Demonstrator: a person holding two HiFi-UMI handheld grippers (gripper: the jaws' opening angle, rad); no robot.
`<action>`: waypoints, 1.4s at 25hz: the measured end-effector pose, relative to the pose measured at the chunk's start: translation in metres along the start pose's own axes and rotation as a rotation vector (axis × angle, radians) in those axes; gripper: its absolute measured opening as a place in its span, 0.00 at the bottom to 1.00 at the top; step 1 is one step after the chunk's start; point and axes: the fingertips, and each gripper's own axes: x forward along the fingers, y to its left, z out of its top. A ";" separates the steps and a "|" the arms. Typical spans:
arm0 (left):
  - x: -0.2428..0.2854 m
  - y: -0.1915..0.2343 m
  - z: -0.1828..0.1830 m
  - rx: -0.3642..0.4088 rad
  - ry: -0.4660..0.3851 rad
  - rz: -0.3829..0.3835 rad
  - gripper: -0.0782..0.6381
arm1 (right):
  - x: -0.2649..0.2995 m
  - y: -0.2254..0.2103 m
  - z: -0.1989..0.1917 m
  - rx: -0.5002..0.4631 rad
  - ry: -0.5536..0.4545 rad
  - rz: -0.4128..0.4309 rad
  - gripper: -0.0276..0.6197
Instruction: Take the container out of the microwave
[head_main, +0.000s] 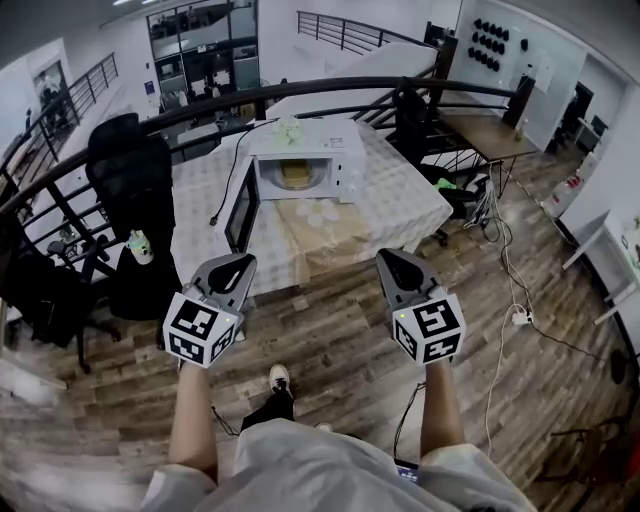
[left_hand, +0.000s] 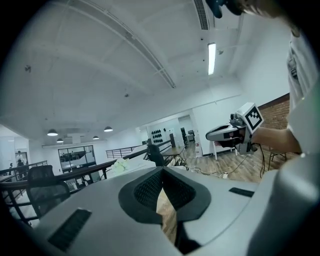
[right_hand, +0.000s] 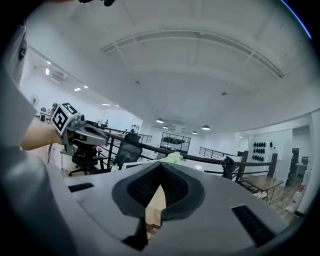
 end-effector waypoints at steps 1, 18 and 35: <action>0.008 0.005 -0.002 -0.002 -0.001 0.000 0.13 | 0.009 -0.003 -0.002 -0.001 0.003 0.004 0.06; 0.185 0.183 -0.028 -0.011 0.002 0.007 0.13 | 0.235 -0.091 -0.002 -0.025 0.068 -0.028 0.07; 0.277 0.265 -0.084 -0.080 0.096 0.018 0.13 | 0.399 -0.113 -0.073 -0.119 0.285 0.068 0.07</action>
